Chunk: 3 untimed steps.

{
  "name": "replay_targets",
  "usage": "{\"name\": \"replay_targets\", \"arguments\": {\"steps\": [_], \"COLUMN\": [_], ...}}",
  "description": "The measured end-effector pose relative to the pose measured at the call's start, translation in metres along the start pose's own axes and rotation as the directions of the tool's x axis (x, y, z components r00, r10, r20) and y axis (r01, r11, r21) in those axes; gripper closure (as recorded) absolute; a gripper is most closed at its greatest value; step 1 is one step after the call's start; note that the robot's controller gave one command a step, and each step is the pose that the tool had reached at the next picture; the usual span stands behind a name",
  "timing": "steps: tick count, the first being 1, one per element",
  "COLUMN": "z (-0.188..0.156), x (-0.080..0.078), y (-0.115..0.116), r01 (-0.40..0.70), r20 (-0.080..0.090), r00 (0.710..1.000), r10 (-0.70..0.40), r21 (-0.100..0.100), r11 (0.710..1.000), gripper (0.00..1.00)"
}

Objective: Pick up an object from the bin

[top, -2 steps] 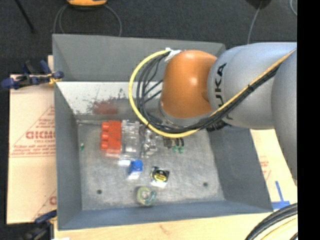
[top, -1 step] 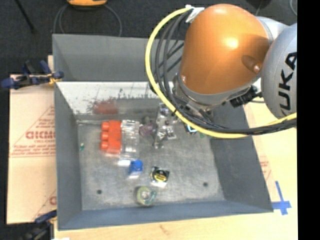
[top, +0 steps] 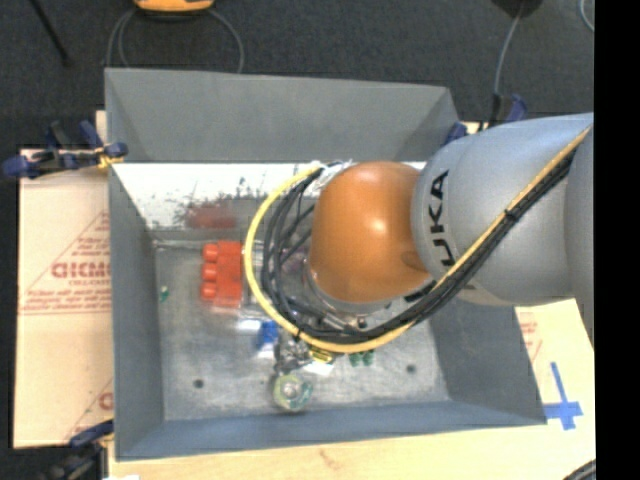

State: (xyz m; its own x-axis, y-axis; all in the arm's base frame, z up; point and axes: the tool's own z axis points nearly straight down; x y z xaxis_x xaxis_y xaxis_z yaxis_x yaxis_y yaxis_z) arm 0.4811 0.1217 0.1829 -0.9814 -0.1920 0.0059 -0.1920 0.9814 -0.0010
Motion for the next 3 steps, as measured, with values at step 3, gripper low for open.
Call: {"name": "replay_targets", "arguments": {"steps": [3], "z": [0.066], "x": [-0.062], "y": [-0.043], "r01": [-0.002], "r20": [0.042], "r00": [0.999], "r10": [0.002], "r21": [-0.002], "r11": [1.0], "gripper": [0.0]}}
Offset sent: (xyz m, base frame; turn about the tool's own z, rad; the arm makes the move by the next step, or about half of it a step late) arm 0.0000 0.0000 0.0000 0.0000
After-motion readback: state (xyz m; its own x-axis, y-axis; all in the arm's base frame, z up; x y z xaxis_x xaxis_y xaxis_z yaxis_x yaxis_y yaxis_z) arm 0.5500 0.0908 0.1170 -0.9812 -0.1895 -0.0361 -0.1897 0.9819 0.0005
